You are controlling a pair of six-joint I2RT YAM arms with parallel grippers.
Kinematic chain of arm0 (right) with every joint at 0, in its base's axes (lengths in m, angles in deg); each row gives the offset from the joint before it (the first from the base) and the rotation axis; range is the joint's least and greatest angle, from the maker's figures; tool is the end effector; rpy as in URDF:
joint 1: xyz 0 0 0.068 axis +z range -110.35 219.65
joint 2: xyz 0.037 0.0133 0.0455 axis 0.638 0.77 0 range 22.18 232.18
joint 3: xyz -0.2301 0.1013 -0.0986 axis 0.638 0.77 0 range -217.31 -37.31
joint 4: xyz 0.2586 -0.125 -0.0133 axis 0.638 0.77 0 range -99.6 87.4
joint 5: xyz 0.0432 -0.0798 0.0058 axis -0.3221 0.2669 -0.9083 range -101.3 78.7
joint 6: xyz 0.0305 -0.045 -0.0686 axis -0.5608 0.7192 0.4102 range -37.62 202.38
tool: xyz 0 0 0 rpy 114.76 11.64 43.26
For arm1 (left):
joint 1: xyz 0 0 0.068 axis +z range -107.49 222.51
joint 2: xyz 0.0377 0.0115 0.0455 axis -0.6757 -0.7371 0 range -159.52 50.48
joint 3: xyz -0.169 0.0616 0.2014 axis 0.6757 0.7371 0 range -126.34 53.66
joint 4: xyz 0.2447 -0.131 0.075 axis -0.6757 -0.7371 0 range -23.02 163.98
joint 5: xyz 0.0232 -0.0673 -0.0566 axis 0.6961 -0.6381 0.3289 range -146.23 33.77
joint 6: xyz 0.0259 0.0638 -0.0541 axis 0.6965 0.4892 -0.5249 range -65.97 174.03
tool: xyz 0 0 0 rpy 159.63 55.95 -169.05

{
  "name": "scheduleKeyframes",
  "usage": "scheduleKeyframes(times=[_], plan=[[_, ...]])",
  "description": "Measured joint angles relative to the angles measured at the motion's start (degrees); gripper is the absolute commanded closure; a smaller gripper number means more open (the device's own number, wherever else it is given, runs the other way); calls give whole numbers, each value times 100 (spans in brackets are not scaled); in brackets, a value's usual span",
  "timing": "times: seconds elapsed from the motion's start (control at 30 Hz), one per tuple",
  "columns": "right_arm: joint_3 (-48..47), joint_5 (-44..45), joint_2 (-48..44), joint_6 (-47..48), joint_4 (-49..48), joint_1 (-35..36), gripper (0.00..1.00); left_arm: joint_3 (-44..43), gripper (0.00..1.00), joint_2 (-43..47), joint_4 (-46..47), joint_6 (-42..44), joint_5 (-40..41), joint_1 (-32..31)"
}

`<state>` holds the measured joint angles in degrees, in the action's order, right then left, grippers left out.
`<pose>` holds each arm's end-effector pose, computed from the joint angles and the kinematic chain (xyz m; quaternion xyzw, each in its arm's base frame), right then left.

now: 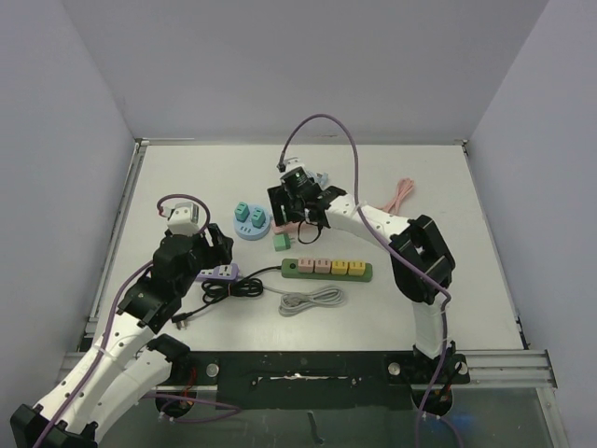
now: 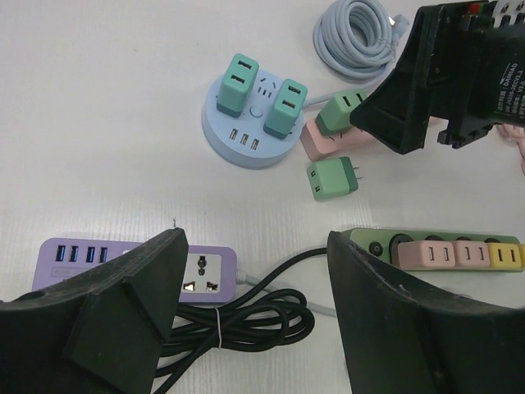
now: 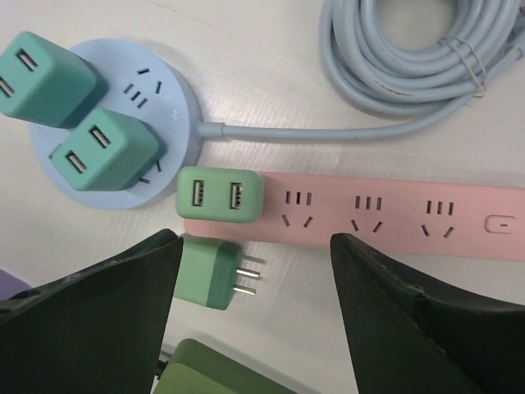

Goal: Insert the plug

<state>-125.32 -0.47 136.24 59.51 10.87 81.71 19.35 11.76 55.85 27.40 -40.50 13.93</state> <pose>0.3819 0.3249 0.1770 -0.1197 0.9176 0.1240 0.3582 0.2122 -0.0916 0.2586 -0.0620 0.8250 -0.1540 0.5402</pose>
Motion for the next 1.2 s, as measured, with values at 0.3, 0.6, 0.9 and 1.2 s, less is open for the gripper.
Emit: scheduleKeyframes(times=[0.3,0.6,0.9,1.2], plan=[[-876,-214,507,-22,422,46,28,0,32,-37,7,0,-42,37],[-1440,-146,1121,-247,933,37,56,0,32,-37,33,0,-103,83],[-1513,-162,1158,-334,1088,70,100,0,32,-42,33,0,-120,107],[-1185,-13,1187,-382,669,155,100,0,32,-37,33,2,-118,131]])
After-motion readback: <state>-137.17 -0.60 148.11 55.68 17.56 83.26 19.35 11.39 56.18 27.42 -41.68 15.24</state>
